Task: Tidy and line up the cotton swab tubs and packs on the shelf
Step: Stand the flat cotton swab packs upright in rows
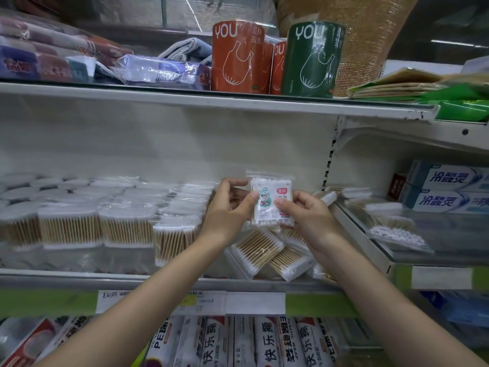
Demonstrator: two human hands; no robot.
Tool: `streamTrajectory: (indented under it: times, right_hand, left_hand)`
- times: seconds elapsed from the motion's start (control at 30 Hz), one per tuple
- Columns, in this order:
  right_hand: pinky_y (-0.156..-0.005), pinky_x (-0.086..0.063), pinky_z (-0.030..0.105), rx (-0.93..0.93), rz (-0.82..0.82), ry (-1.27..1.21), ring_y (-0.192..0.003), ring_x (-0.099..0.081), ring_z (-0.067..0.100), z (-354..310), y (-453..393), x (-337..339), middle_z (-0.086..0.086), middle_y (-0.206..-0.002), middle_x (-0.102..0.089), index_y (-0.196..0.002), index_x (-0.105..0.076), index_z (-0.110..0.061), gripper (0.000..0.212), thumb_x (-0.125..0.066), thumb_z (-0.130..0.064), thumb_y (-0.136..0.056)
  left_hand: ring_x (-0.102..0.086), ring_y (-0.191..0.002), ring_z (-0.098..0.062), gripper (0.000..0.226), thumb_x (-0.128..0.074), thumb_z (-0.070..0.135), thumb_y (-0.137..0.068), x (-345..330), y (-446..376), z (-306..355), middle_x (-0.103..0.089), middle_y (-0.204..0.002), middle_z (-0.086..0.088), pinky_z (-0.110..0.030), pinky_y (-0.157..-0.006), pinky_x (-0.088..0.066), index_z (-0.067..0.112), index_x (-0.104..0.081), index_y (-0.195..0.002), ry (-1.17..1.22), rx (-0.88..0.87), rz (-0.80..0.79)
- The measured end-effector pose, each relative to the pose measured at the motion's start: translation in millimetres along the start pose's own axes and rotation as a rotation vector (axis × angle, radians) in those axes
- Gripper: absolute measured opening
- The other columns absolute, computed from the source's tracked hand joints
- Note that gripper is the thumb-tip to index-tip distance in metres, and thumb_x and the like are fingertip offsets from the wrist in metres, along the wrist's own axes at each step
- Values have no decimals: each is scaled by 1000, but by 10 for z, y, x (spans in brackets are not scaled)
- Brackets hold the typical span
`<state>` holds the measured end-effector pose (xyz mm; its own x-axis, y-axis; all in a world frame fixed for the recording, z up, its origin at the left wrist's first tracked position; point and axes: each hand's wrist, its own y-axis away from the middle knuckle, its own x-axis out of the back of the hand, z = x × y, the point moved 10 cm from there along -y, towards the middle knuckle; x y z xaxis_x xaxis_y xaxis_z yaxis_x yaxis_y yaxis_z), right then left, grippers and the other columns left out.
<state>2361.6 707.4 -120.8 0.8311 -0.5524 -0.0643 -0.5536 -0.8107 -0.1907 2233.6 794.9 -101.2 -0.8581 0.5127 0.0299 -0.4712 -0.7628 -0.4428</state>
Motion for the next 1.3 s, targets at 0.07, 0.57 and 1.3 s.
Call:
streamTrajectory:
  times: [0.07,0.57,1.3]
  right_hand:
    - [-82,-56,39,34,42,6,-92,-69,26,-34,1,26,10,-97,-72,-97,-62,-11,11,-64,-12,-86]
    - [-73,-48,23,181,77,215,-92,-60,17,-200,134,38,5,-107,-65,-85,-68,-22,11,-59,-16,-90]
    - [-59,-53,21,118,88,223,-71,-57,11,-131,138,12,-2,-85,-60,-85,-66,-19,9,-63,-11,-87]
  left_hand:
    - [-55,-78,-12,18,-66,20,-85,84,18,19,-56,-84,3,-25,-71,-48,26,-50,-92,-78,-37,100]
    - [-67,-94,-17,13,-53,23,-93,-129,115,-132,-72,-98,2,-32,-85,-53,26,-66,-96,14,106,-115]
    - [-70,-86,-26,14,-54,10,-92,-185,188,-339,-69,-100,-16,-35,-71,-59,5,-54,-105,550,374,-157]
